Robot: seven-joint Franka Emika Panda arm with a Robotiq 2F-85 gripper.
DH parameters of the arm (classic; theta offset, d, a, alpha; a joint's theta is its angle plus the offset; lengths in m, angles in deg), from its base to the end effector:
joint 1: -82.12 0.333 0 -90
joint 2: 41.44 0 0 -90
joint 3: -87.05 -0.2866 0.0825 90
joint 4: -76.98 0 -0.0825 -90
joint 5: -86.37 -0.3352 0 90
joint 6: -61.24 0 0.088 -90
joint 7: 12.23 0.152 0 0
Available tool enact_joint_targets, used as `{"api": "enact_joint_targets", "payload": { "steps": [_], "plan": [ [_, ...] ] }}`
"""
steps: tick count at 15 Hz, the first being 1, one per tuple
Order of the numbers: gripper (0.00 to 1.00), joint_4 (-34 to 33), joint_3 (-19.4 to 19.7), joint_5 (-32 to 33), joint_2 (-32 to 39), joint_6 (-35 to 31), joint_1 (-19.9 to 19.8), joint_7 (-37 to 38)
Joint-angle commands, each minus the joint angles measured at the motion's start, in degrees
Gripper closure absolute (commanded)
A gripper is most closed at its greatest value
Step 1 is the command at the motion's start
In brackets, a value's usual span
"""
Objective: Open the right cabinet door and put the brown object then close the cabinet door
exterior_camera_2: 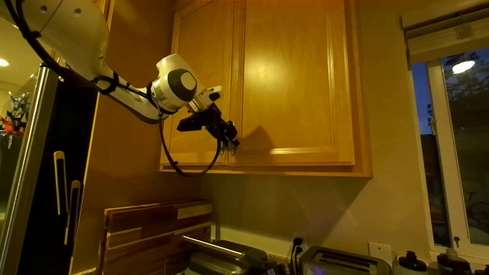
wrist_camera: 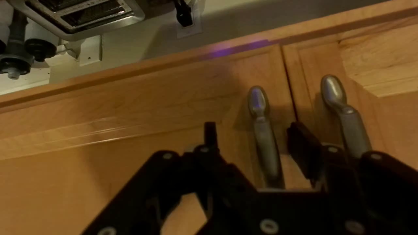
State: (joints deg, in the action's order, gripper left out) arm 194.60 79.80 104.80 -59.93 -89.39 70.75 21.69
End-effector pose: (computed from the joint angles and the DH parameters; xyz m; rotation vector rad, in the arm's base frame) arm 0.5053 -0.0270 0.6319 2.6736 -0.6051 1.3814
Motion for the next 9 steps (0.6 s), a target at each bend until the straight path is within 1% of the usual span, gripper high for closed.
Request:
{"api": "enact_joint_targets", "payload": {
  "steps": [1,3,4,7,8,9],
  "plan": [
    [0.73,0.02,0.07,0.41,-0.76,-1.59,-0.52,0.34],
    [0.86,-0.13,0.19,-0.16,-0.22,-1.75,0.25,-1.46],
    [0.9,-0.1,0.22,-0.41,-0.12,-1.6,0.71,-2.63],
    [0.93,0.39,0.57,-0.82,-0.27,-0.42,1.3,-7.04],
    [0.9,0.88,0.71,-0.88,-0.64,-0.06,1.53,-8.59],
    [0.9,1.29,0.86,-1.1,-0.95,0.22,1.8,-9.94]
  ]
}}
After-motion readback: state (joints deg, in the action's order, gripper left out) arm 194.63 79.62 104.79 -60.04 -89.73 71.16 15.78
